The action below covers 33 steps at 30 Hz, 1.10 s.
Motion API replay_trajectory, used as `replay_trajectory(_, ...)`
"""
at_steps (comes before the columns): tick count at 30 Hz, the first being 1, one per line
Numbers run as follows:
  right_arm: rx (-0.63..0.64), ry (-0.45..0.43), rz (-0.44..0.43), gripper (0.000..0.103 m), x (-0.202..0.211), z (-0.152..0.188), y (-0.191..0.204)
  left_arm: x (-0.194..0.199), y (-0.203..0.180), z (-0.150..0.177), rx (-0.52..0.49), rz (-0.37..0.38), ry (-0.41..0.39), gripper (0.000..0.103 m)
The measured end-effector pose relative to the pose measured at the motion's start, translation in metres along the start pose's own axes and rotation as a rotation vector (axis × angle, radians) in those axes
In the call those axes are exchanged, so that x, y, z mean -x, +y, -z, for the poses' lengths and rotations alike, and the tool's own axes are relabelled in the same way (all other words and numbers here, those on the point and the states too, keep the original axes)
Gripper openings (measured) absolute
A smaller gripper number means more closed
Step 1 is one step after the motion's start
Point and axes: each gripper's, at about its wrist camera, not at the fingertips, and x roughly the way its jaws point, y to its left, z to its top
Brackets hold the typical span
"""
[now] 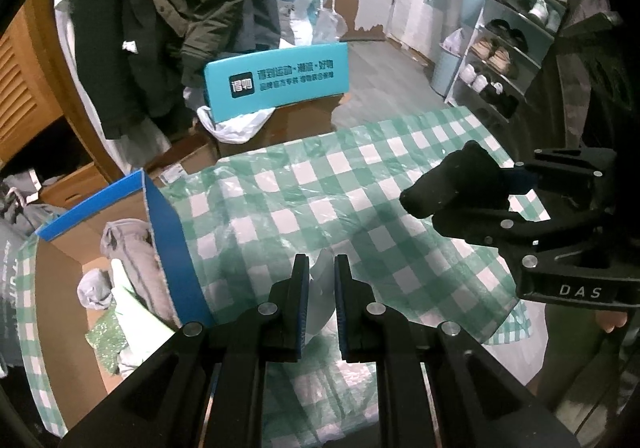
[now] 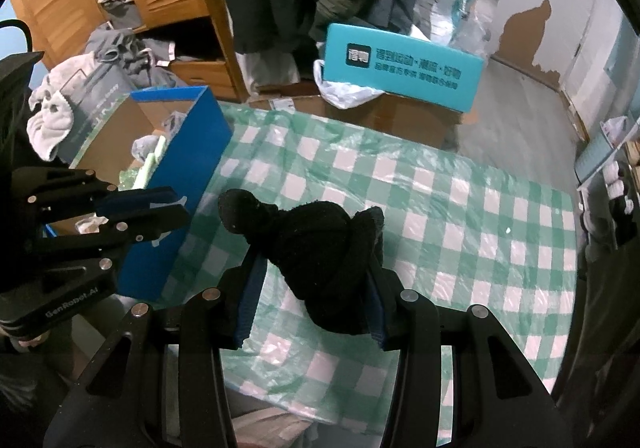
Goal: Organize soft objects
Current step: 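Carry the black sock in the right gripper and white scrap in the left over the box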
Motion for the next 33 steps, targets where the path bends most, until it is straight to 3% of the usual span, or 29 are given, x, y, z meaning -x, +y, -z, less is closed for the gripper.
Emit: replay_trajectory(33,0.178,0.047,-0.091,0.045,-0.046,-0.065,0.126,0.036,0.118,0.041,0.208,-0.099,-0.026,0.012)
